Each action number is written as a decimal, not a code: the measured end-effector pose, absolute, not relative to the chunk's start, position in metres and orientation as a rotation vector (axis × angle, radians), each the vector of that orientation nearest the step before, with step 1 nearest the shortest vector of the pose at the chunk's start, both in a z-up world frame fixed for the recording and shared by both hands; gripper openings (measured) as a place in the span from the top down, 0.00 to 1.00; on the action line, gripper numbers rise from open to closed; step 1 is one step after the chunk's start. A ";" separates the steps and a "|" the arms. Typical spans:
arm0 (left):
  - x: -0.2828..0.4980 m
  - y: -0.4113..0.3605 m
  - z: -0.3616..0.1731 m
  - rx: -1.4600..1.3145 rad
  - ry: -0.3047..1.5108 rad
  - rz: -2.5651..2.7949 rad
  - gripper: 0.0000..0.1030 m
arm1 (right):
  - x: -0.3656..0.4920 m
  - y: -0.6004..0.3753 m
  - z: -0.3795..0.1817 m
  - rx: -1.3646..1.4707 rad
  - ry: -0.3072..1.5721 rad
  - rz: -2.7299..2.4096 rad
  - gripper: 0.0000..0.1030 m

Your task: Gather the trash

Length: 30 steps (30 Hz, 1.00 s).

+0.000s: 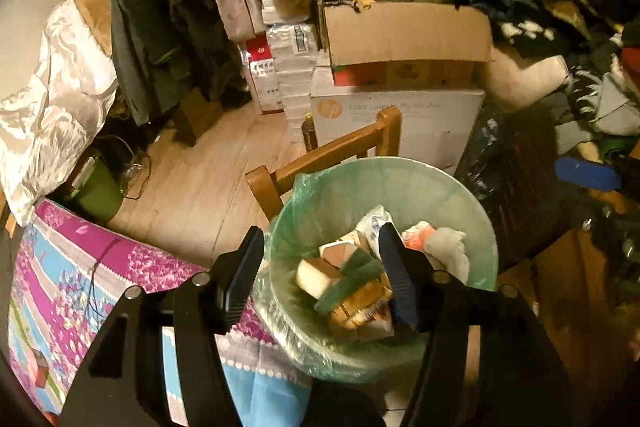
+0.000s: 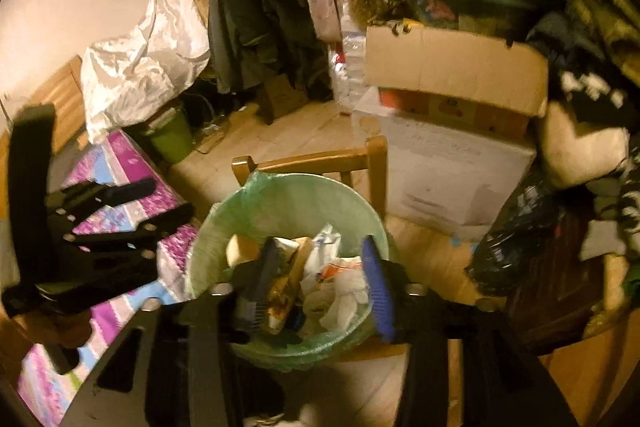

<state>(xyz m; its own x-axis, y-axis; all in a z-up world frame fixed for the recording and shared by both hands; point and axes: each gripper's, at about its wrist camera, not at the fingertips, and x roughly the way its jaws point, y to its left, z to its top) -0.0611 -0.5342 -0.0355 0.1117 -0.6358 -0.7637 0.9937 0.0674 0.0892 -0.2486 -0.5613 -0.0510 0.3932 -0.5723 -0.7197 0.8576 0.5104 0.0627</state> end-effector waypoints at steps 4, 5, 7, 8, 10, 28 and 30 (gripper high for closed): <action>-0.065 -0.507 -0.029 0.693 0.608 -1.423 0.43 | -0.255 -0.516 -0.043 0.360 0.658 -1.081 0.21; -0.067 -0.500 -0.027 0.689 0.598 -1.435 0.40 | -0.260 -0.507 -0.042 0.367 0.637 -1.095 0.21; -0.068 -0.489 -0.024 0.671 0.588 -1.457 0.39 | -0.272 -0.491 -0.039 0.387 0.585 -1.133 0.13; -0.068 -0.483 -0.023 0.662 0.587 -1.470 0.39 | -0.277 -0.483 -0.038 0.387 0.564 -1.153 0.10; -0.068 -0.469 -0.019 0.638 0.578 -1.489 0.35 | -0.285 -0.469 -0.037 0.361 0.537 -1.201 0.05; -0.082 -0.407 -0.011 0.472 0.516 -1.635 0.21 | -0.320 -0.448 -0.071 0.456 0.453 -1.267 0.05; -0.081 -0.407 -0.010 0.472 0.512 -1.639 0.20 | -0.313 -0.445 -0.071 0.425 0.468 -1.245 0.05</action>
<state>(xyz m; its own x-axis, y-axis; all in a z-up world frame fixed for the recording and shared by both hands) -0.0808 -0.4070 -0.0103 -0.1240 -0.8078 -0.5763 0.9922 -0.1090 -0.0607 -0.3128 -0.4452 -0.0713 0.2506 -0.7935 -0.5545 0.9623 0.2667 0.0531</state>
